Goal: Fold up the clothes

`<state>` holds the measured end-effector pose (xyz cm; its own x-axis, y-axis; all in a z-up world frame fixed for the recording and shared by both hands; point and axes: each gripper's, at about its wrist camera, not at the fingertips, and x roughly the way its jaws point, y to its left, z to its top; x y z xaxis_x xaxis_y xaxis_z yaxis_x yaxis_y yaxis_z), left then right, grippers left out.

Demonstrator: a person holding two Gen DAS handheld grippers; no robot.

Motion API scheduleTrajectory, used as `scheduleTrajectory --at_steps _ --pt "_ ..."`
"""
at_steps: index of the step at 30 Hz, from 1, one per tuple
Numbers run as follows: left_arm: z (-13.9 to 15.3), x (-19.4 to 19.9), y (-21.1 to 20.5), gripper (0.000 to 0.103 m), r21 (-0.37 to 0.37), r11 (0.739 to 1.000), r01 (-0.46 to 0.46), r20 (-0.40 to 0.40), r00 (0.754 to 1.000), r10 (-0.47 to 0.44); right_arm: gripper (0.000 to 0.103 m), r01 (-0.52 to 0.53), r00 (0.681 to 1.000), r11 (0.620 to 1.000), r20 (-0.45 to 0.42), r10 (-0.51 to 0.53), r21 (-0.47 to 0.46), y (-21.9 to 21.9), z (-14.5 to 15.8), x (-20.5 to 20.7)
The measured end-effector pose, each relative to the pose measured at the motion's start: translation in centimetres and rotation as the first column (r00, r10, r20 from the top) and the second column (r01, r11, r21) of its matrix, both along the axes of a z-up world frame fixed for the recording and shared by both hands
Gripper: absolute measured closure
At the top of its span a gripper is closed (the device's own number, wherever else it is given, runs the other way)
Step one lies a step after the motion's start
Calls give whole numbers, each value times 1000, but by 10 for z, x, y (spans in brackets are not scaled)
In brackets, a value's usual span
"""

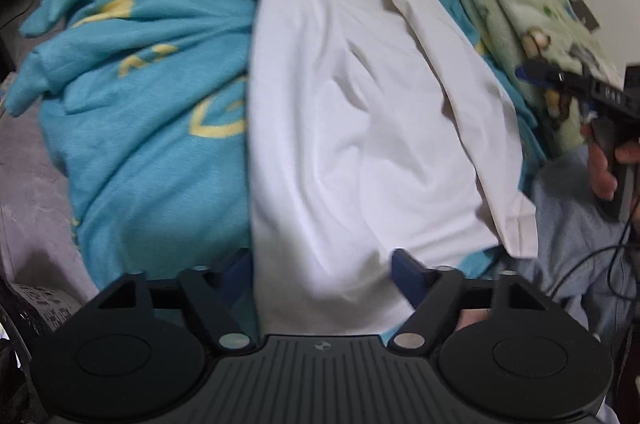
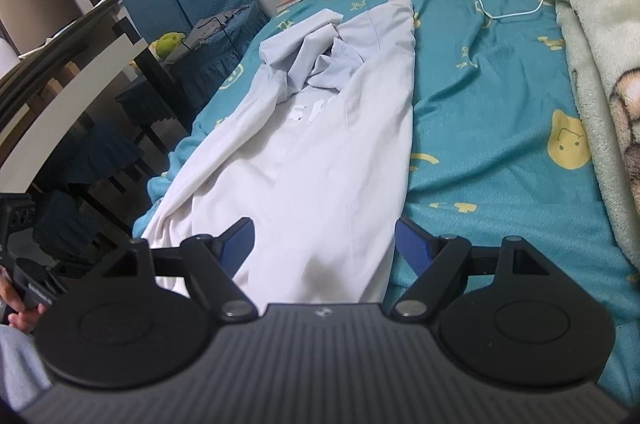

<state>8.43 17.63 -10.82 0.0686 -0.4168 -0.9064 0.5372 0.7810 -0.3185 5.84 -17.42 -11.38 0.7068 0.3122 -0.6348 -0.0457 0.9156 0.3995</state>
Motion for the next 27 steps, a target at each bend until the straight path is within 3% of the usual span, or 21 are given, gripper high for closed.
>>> scheduleTrajectory --at_steps 2,3,9,12,14,17,19,22,24,25,27 --pt "6 -4 -19 88 85 994 70 26 997 -72 24 4 1000 1000 -6 -4 5 0 -1 2" --pt "12 -5 -27 96 107 990 87 30 995 -91 24 11 1000 1000 -11 -11 10 0 -2 4" --pt "74 -24 -102 98 167 966 199 91 972 -216 24 40 997 998 -62 -37 46 -6 -10 5" --pt "89 -43 -145 98 161 960 231 97 964 -248 24 69 995 994 -81 -62 86 -14 -12 5" --pt "85 -50 -169 98 168 961 220 105 965 -240 24 90 992 989 -99 -79 115 -20 -14 5" --pt "55 -54 -188 95 192 967 166 97 978 -187 24 107 988 983 -130 -88 150 -26 -18 6" --pt "35 -52 -189 87 178 976 124 76 987 -139 24 111 984 979 -155 -85 170 -30 -21 6" --pt "12 -50 -184 64 132 990 54 41 997 -60 24 115 978 973 -197 -75 200 -35 -26 6" --pt "18 -49 -170 43 52 999 -16 25 1000 15 24 136 970 963 -228 -82 232 -40 -30 5" --pt "20 -48 -164 39 13 999 -52 14 999 52 24 147 967 959 -239 -88 243 -41 -31 6" --pt "28 -45 -146 20 -63 987 -145 19 989 146 23 159 960 947 -268 -83 278 -44 -36 7"
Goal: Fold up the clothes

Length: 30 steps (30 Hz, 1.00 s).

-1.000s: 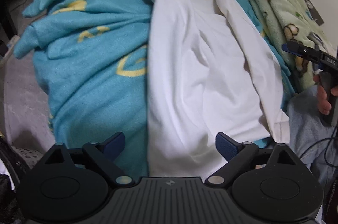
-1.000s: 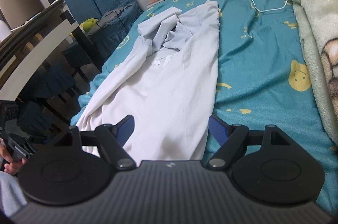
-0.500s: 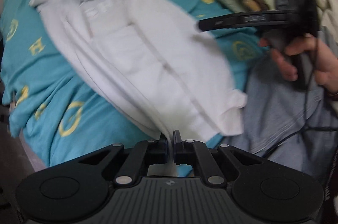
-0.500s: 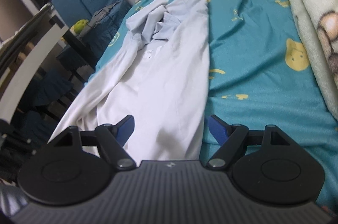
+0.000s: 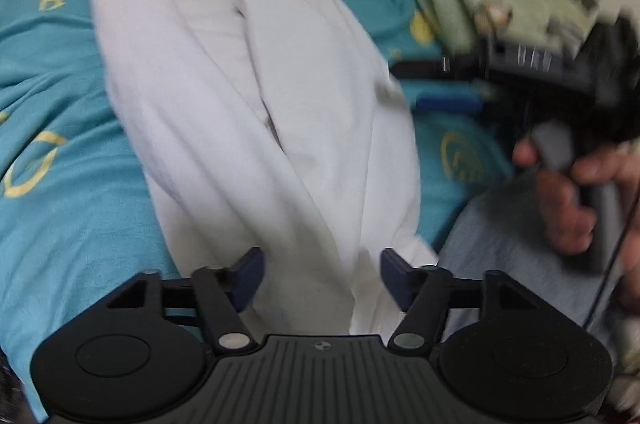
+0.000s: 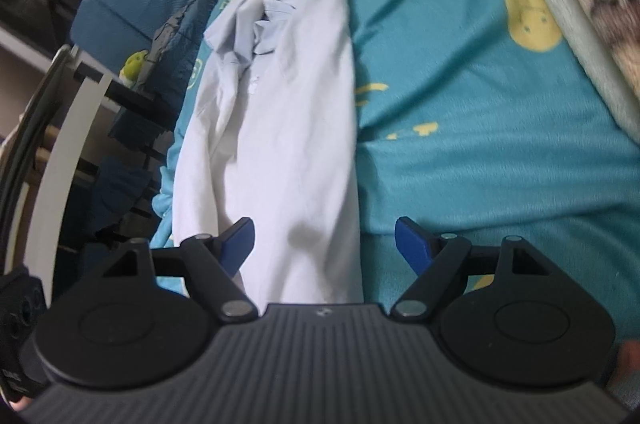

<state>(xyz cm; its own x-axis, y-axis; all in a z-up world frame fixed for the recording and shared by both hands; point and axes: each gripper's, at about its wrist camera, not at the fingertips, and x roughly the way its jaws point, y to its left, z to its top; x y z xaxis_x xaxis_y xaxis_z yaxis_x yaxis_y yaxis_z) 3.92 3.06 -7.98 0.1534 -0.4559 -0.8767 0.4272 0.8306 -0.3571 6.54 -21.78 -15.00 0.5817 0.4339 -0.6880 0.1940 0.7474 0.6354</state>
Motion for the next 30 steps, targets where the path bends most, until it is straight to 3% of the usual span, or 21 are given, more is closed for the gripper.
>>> scheduleTrajectory --at_steps 2,5,9,17,25,28,30 --pt "4 6 21 18 -59 991 -123 14 992 124 23 -3 1000 999 -30 5 49 -1 -6 2" --pt "-4 21 46 18 -95 950 -297 -17 955 297 23 -28 998 997 -51 32 72 6 -10 2" --pt "-29 39 58 18 -30 919 -394 -51 919 392 23 -52 996 994 -65 58 92 12 -12 2" --pt "-37 39 33 13 53 952 -303 -8 953 303 23 -88 990 986 -100 102 139 23 -23 1" --pt "-40 24 10 15 93 982 -161 -93 981 170 23 -166 977 964 -98 190 207 34 -21 -18" --pt "-39 22 7 24 101 984 -146 -99 983 156 32 -204 969 960 -101 226 191 41 -21 -22" --pt "-38 20 7 39 116 982 -151 -88 983 162 42 -211 968 962 -99 230 176 42 -20 -21"
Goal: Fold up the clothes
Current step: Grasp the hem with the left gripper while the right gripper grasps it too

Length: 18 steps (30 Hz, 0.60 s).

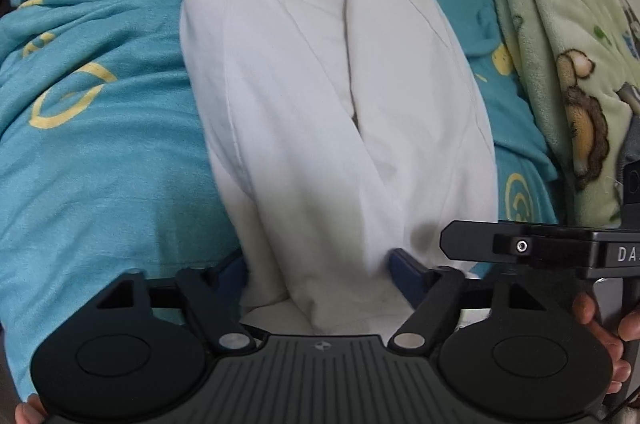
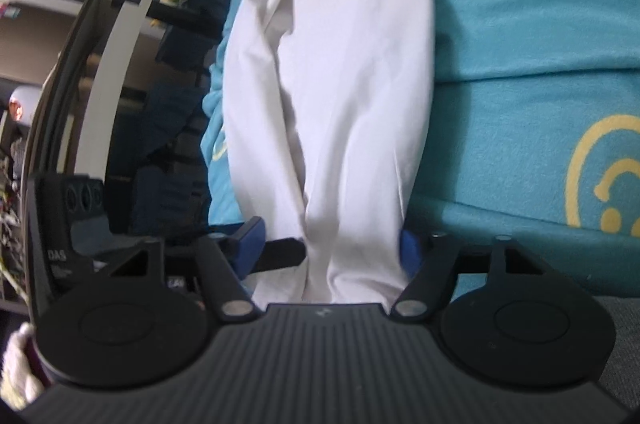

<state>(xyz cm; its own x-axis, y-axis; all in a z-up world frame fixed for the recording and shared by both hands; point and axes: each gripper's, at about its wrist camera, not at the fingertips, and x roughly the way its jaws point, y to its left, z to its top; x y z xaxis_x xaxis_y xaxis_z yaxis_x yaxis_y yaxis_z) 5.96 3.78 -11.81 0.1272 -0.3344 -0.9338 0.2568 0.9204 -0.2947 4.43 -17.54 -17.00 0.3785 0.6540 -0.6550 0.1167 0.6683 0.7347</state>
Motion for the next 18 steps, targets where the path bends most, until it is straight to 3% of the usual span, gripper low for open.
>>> scheduleTrajectory --at_steps 1,2,5,6,8,12,18 --pt "1 -1 0 42 -3 1000 1 2 1000 -1 57 -3 1000 1000 3 3 -7 1 0 0" --pt "2 -2 1 52 -6 1000 2 4 1000 -2 72 -4 1000 1000 7 4 -14 1 1 0" --pt "9 -5 5 75 -20 1000 -6 19 1000 6 89 2 999 1000 36 -1 -24 -1 6 -1" --pt "12 -6 7 83 -29 1000 -8 26 1000 9 90 6 999 1000 47 -4 -23 -2 8 -1" --pt "21 -9 12 88 -65 998 -17 48 999 20 93 23 996 1000 82 -23 6 -9 13 -3" --pt "48 -21 26 90 -168 984 -52 130 989 74 94 54 987 996 149 -64 68 -23 25 -7" --pt "99 -47 61 91 -407 905 -125 221 948 230 95 52 966 982 242 -96 183 -46 50 -16"
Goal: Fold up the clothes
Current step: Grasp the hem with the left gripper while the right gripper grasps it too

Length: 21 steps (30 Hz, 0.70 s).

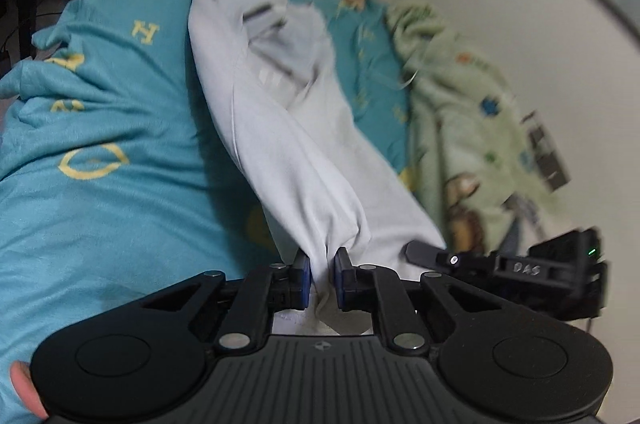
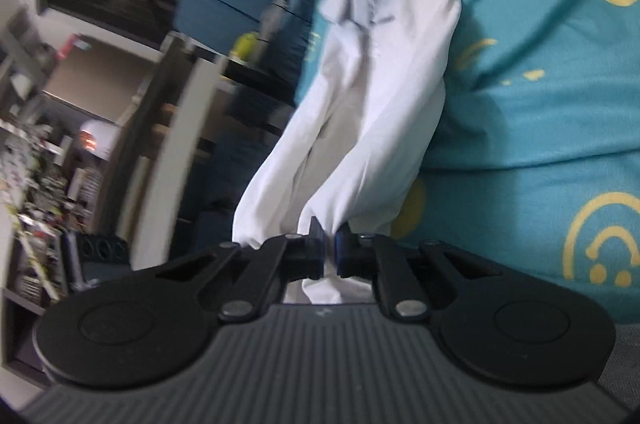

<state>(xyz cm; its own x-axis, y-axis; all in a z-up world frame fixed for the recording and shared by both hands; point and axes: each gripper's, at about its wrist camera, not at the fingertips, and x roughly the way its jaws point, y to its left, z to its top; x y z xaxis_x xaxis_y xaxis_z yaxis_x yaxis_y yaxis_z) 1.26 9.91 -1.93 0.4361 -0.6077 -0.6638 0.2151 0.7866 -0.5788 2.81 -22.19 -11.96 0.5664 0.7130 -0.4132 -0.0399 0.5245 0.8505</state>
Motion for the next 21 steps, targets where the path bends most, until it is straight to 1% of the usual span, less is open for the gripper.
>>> scheduleTrajectory --at_steps 2,4,6,8,11,14,17,19,21 --pt "19 -15 7 91 -55 998 -25 26 999 27 95 13 999 1000 47 -13 3 -4 16 -7" --pt "34 -27 11 92 -91 995 -33 41 998 37 95 31 996 999 84 -32 19 -10 30 -16" --pt "51 -41 17 92 -110 994 -29 64 997 36 95 52 993 998 107 -55 32 -16 42 -28" --pt "67 -54 21 92 -127 992 -24 88 996 35 95 69 990 997 126 -71 16 -21 53 -42" --pt "83 -90 32 92 -152 988 -10 101 995 25 95 81 986 997 143 -80 3 -31 64 -68" --pt "85 -132 36 92 -162 987 9 90 996 5 95 84 984 996 156 -82 -4 -41 69 -106" --pt "76 -167 39 92 -173 985 16 83 997 -2 95 96 983 995 157 -95 -3 -52 67 -144" --pt "72 -177 39 92 -177 984 19 90 996 -3 95 111 981 994 158 -111 11 -59 64 -159" --pt "73 -169 38 92 -194 981 12 103 995 8 95 112 982 993 151 -115 28 -61 62 -156"
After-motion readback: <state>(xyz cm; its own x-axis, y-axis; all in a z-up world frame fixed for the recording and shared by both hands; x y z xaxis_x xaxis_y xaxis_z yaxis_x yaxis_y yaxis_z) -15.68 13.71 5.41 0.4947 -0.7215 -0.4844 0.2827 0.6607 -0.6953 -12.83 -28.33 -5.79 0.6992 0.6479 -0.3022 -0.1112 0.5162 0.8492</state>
